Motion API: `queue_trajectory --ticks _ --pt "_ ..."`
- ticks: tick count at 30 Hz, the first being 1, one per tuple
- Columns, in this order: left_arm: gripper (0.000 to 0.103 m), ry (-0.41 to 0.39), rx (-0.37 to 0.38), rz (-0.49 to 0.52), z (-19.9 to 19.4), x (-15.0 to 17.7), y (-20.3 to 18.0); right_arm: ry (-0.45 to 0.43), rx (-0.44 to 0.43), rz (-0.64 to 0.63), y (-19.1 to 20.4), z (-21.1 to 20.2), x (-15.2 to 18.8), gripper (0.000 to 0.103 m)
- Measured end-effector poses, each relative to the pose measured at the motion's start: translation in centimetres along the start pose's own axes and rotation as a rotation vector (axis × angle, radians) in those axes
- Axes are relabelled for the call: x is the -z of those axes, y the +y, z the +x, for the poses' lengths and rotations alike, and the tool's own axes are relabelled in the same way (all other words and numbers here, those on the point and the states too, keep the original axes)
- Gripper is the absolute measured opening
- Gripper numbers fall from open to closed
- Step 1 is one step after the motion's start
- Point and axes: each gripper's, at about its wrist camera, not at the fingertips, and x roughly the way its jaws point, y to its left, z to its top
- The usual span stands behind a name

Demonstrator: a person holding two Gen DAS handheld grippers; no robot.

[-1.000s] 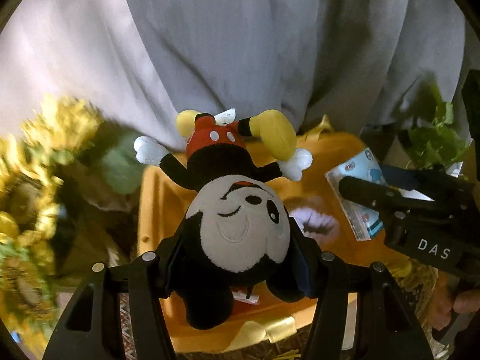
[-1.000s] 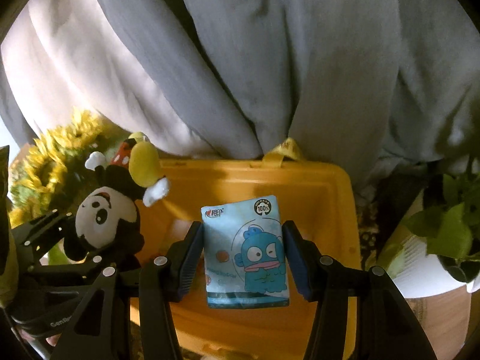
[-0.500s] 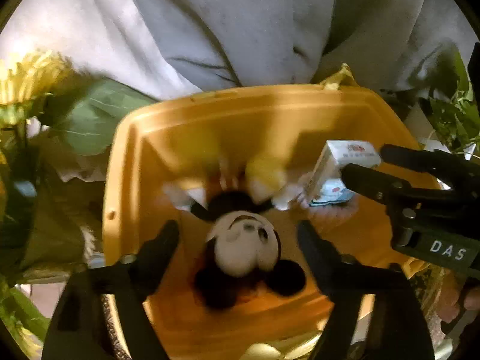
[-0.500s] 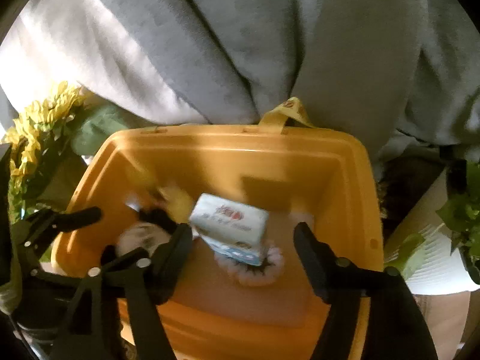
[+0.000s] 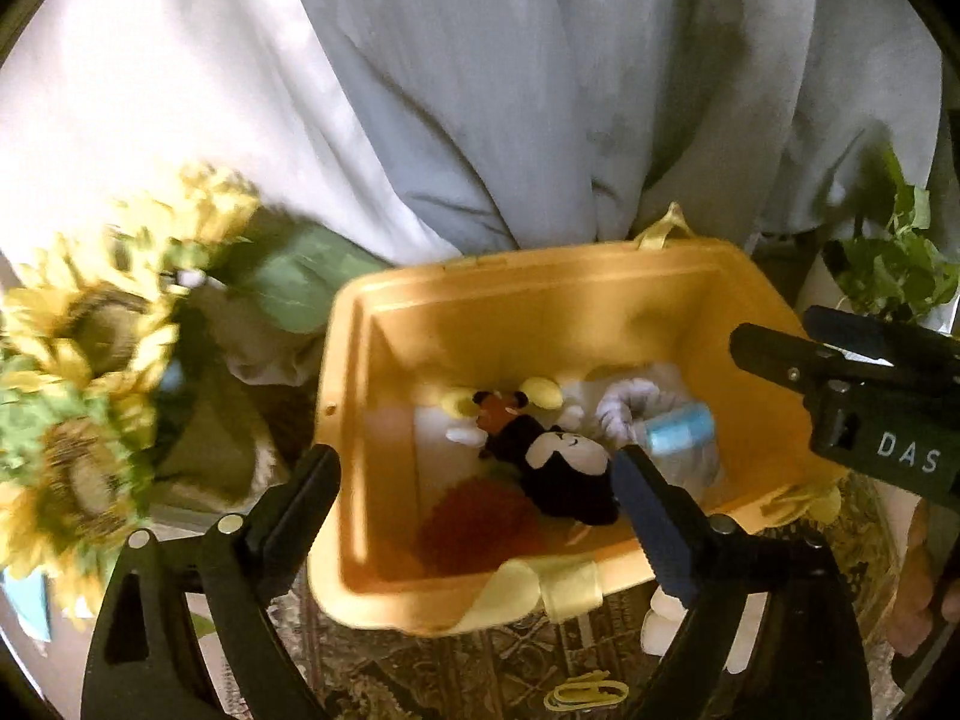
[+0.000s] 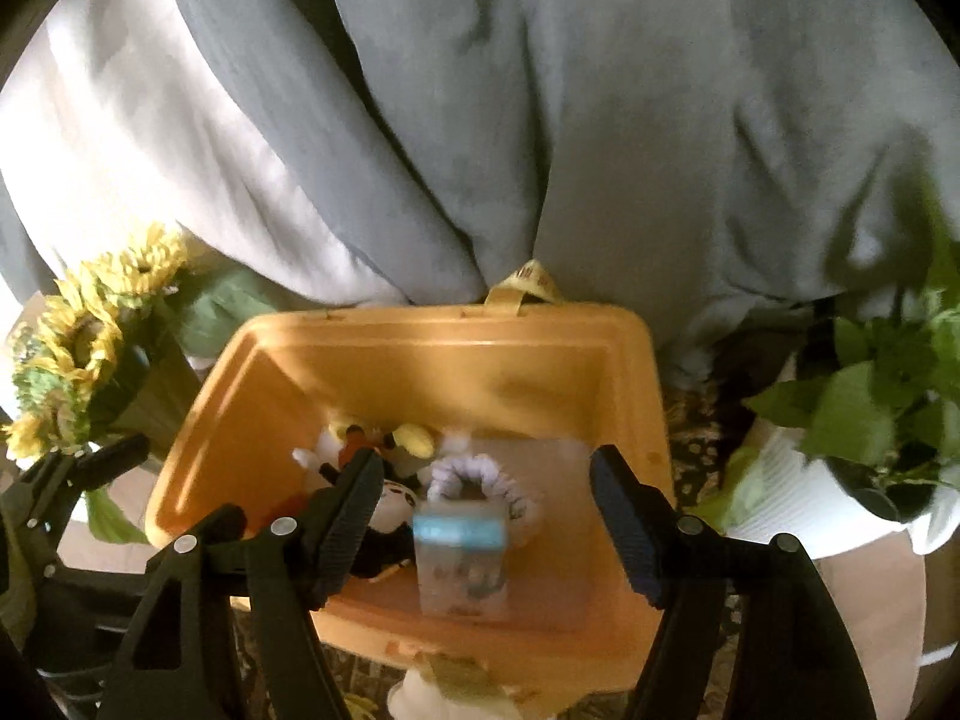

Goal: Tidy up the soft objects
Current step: 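Lift both items over the orange crate and open both tools to drop them, then pull both tools back from the crate toward the turtle and frog plushes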

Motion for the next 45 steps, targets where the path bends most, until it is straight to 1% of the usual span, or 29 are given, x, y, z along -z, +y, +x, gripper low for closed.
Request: queue_trajectory --ticks 4,8,17,19,23,28,35,40,45 --pt "0.093 -0.043 -0.031 -0.021 -2.0 0.5 0.0 -0.025 0.026 -0.002 0.3 -1.9 0.4 0.072" --pt "0.094 -0.084 -0.041 -0.040 -4.5 1.5 -0.6 -0.053 0.021 0.012 0.4 -4.1 1.1 0.072" --pt "0.095 -0.177 -0.070 -0.023 -10.1 4.1 -2.5 -0.091 0.017 0.021 0.7 -8.8 3.7 0.073" --pt "0.096 -0.199 -0.076 -0.029 -11.5 4.8 -2.9 -0.102 0.011 0.026 0.8 -10.0 4.6 0.079" --pt "0.096 -0.237 -0.084 -0.034 -13.8 6.6 -3.6 -0.137 0.014 0.022 1.2 -12.3 6.2 0.080" --pt "0.096 -0.251 -0.070 -0.034 -16.3 8.8 -4.3 -0.182 0.024 0.014 1.5 -15.2 8.3 0.080" --pt "0.096 -0.266 -0.093 -0.051 -18.8 11.8 -5.6 -0.231 0.022 -0.042 2.2 -18.2 10.6 0.080" --pt "0.096 -0.283 -0.139 -0.096 -20.8 14.0 -7.0 -0.253 -0.017 -0.095 1.8 -20.1 12.5 0.080" --pt "0.096 -0.302 -0.181 -0.144 -22.3 16.3 -9.1 -0.245 -0.073 -0.139 0.5 -20.8 13.7 0.080"
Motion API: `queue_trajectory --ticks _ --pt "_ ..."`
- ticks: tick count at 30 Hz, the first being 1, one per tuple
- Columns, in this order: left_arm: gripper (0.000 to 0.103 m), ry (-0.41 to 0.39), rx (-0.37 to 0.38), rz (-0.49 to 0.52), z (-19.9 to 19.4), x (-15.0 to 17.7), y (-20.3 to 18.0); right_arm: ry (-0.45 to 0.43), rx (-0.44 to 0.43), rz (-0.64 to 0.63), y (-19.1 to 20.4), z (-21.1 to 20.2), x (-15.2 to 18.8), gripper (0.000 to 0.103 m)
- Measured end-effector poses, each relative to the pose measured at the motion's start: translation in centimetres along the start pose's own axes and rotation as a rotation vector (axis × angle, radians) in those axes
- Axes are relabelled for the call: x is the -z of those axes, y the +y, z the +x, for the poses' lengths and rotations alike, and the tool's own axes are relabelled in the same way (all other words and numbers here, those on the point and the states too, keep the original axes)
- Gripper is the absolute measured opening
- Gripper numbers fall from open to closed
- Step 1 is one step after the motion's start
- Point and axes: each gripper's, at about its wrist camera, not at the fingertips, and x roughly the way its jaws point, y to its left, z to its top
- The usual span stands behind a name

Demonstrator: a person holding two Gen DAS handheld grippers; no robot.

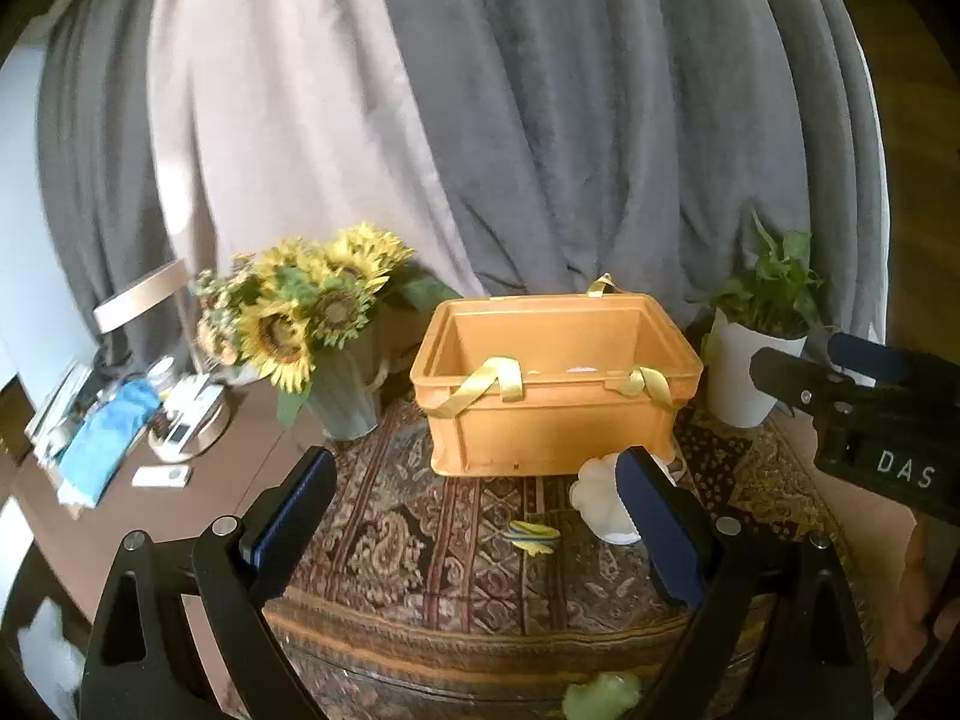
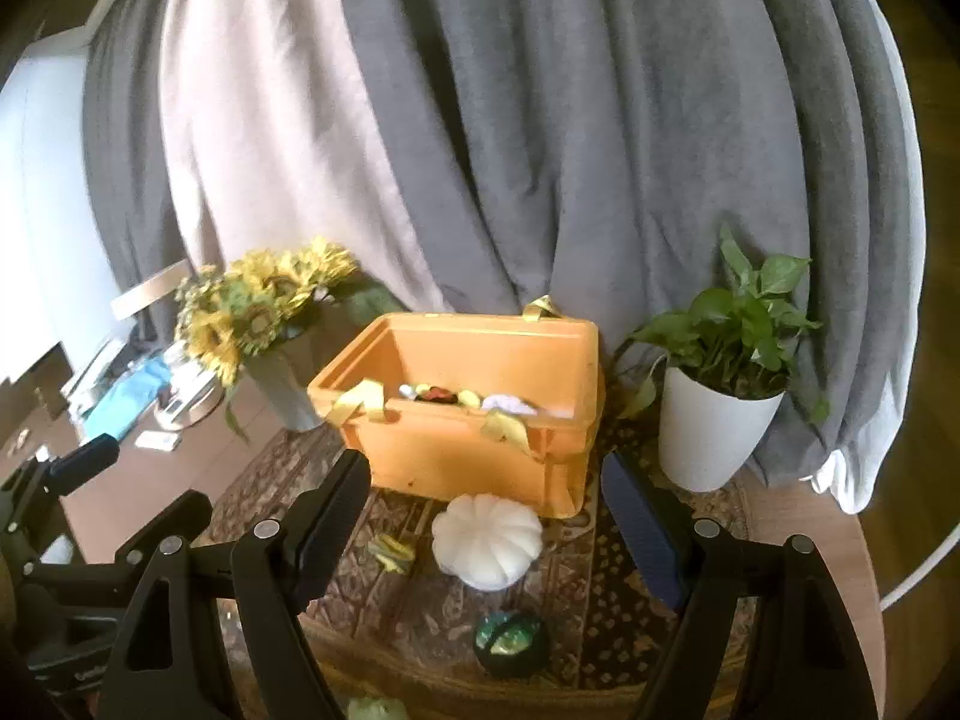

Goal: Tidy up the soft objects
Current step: 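Pull both tools back from the crate toward the turtle and frog plushes, then grasp the green frog plush with the left tool while the right tool grasps the green turtle-shell plush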

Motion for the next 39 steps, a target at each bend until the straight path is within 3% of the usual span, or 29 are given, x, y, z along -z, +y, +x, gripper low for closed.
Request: queue_trajectory --ticks 9,22,25,39 --pt "0.096 0.012 -0.095 -0.079 -2.7 3.9 -3.0 0.016 -0.121 -0.042 -2.3 -1.0 2.8 0.080" --pt "0.096 0.012 -0.222 -0.092 -3.2 9.8 -6.3 0.120 -0.220 -0.104 -3.7 1.4 7.3 0.080" --pt "0.096 0.023 -0.233 -0.092 -2.8 11.0 -6.8 0.162 -0.242 -0.123 -3.7 2.7 8.4 0.080" --pt "0.096 0.213 -0.196 -0.169 1.6 15.1 -8.6 0.331 -0.318 -0.170 -4.4 8.7 11.7 0.080"
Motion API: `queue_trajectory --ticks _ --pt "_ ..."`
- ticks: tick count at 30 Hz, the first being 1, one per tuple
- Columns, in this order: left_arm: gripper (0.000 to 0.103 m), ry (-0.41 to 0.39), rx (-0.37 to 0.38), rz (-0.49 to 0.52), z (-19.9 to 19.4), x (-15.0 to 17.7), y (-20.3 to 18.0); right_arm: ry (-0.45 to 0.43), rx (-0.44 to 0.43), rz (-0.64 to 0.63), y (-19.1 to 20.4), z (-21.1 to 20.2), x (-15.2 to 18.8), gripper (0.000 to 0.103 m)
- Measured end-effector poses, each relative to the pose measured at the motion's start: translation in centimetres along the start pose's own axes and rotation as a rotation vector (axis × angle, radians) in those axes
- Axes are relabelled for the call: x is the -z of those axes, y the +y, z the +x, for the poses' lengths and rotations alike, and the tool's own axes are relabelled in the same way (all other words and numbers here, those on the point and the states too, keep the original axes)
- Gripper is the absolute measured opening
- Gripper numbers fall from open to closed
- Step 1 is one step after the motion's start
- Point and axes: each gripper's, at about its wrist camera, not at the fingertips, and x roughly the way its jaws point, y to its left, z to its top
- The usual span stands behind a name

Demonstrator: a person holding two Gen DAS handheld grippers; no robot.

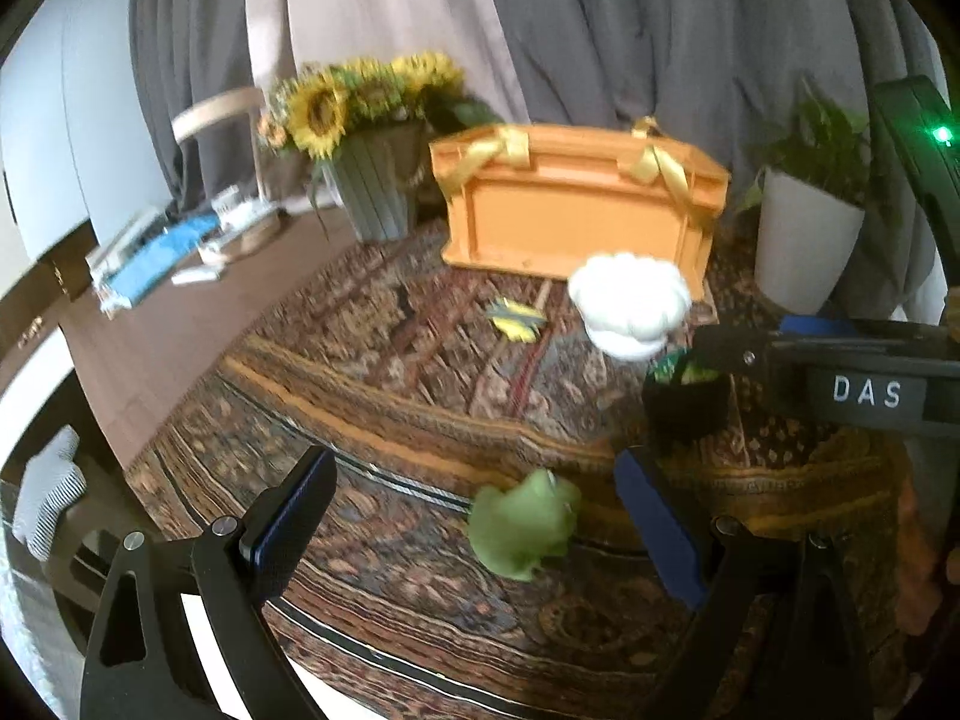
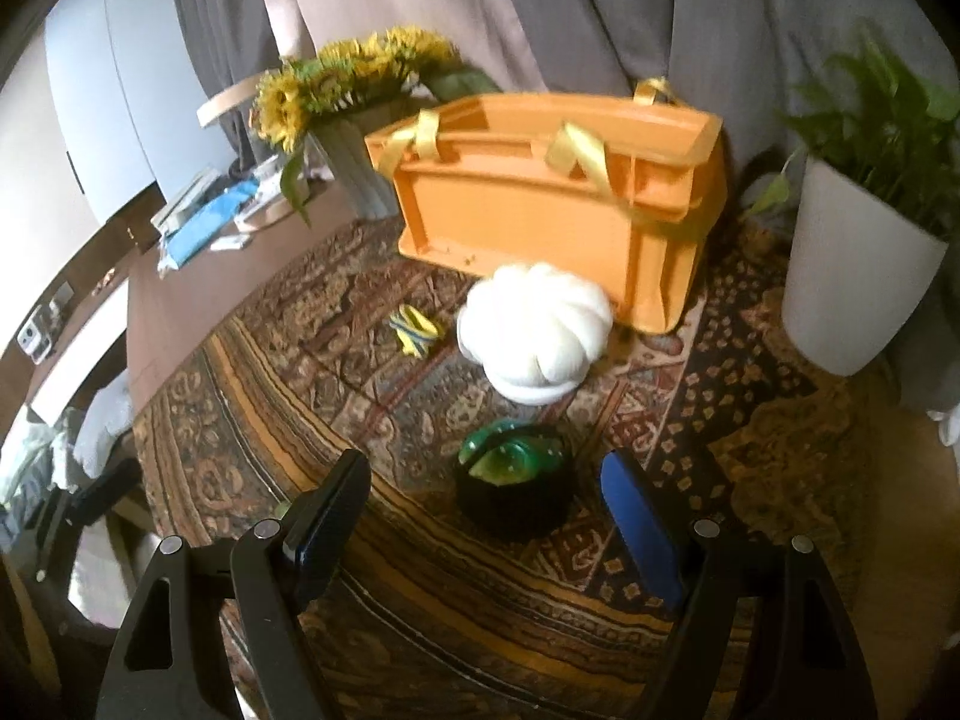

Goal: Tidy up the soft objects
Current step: 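Grasp the green frog plush with the left tool while the right tool grasps the green turtle-shell plush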

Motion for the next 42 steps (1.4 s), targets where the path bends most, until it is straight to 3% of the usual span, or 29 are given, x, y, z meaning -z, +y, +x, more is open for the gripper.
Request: queue_trajectory --ticks 10,21,26,29,31,42 --pt "0.093 0.124 0.005 -0.050 3.7 1.7 -0.6 0.086 -0.018 -0.020 -1.1 3.8 0.9 0.080" --pt "0.075 0.188 0.037 -0.079 6.3 1.8 -0.7 0.129 -0.044 -0.019 -1.1 6.2 1.0 0.080" --pt "0.060 0.216 0.057 -0.088 7.2 2.0 -0.7 0.141 -0.033 -0.023 -1.2 7.2 1.0 0.079" --pt "0.059 0.218 0.066 -0.087 7.3 2.0 -0.8 0.136 -0.026 -0.030 -1.1 7.2 1.0 0.074" --pt "0.058 0.217 0.068 -0.081 7.3 2.0 -0.8 0.135 -0.006 -0.038 -1.1 7.2 1.1 0.064" --pt "0.058 0.163 0.058 -0.088 5.8 1.2 0.0 0.108 0.000 -0.050 -0.6 5.7 1.3 0.064"
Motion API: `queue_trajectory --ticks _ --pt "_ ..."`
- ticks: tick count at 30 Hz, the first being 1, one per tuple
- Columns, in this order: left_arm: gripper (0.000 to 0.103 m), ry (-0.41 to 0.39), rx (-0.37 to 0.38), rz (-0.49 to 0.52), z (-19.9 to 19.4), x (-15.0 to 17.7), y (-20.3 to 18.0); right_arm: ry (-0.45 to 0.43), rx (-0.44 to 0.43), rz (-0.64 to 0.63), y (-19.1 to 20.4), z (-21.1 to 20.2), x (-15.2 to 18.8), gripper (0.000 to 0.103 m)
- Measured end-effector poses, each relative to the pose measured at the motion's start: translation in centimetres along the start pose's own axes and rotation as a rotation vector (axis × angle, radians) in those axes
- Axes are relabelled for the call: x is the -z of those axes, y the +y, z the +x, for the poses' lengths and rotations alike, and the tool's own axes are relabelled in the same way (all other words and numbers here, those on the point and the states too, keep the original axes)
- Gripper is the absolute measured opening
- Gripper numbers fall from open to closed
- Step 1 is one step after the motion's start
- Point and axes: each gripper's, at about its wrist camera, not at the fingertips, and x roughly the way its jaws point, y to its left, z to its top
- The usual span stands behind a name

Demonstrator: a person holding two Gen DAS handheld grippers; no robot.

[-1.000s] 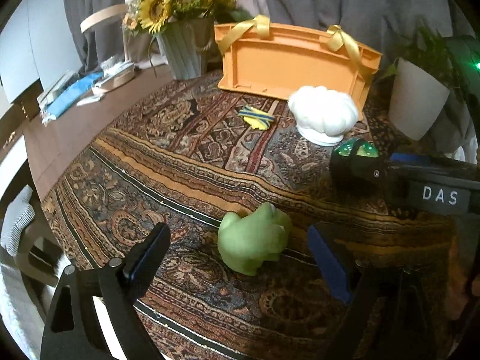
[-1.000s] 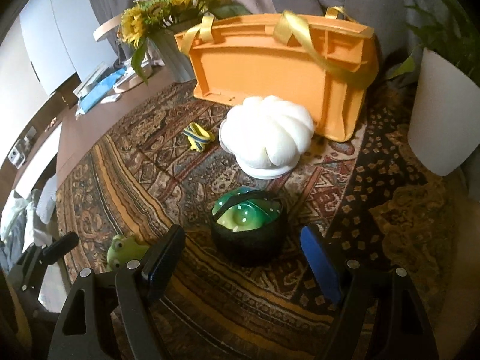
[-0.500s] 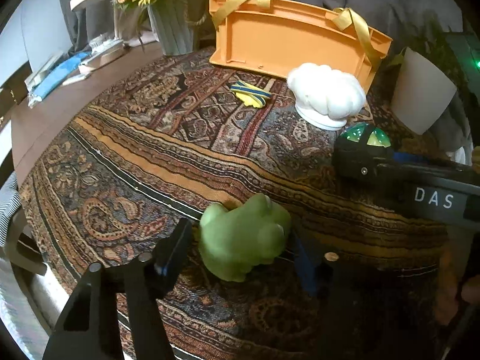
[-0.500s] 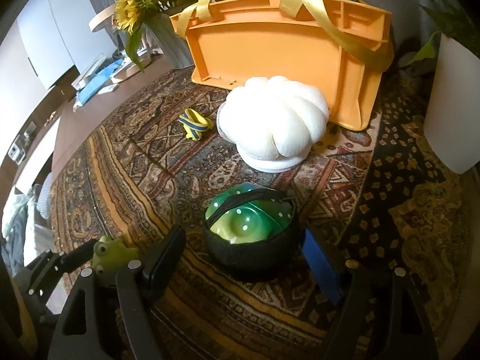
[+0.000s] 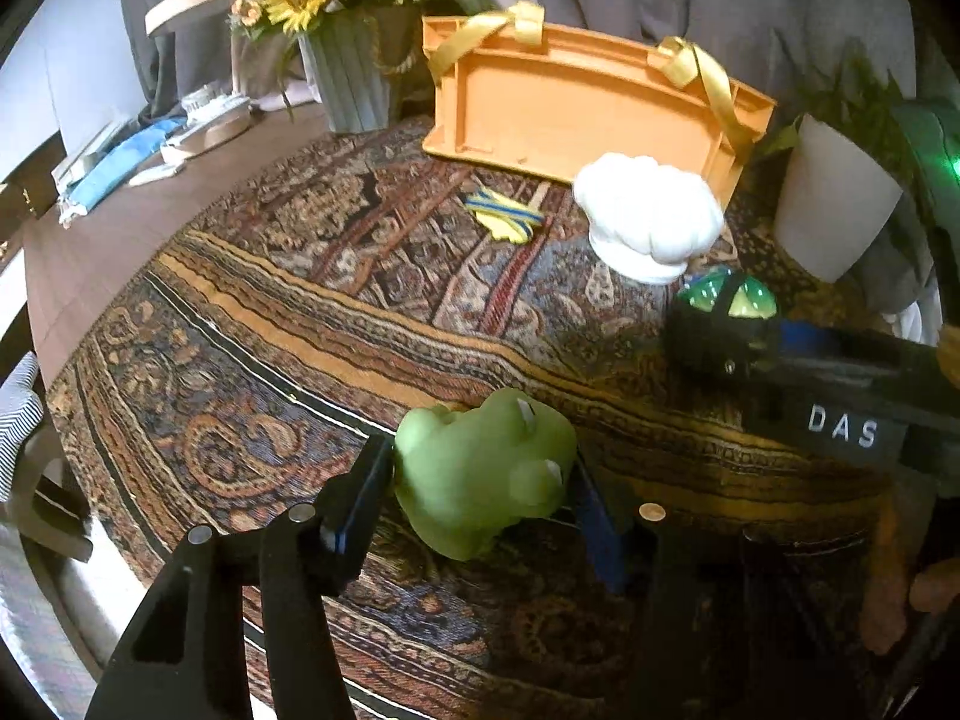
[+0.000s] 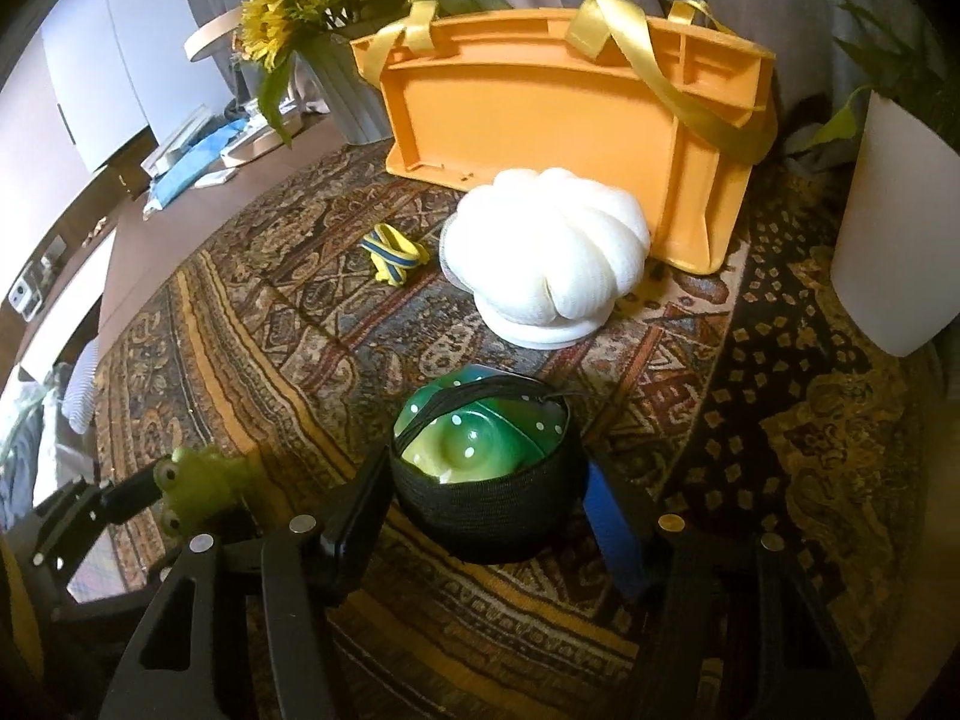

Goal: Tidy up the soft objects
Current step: 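Grasp the green frog plush with the left tool while the right tool grasps the green turtle-shell plush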

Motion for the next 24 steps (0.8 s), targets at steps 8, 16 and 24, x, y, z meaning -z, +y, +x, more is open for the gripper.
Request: queue_trajectory --ticks 8,16,24 --pt "0.057 -0.082 0.010 0.007 -2.4 -1.6 1.1 -0.069 0.019 0.004 1.3 -2.6 -0.4 0.064" --pt "0.057 -0.170 0.023 0.041 -5.0 -3.5 2.3 -0.136 0.054 0.025 2.9 -5.2 -0.9 0.064" --pt "0.057 -0.239 0.059 0.101 -6.7 -6.1 3.3 -0.199 0.092 0.073 4.1 -7.2 -2.1 0.064"
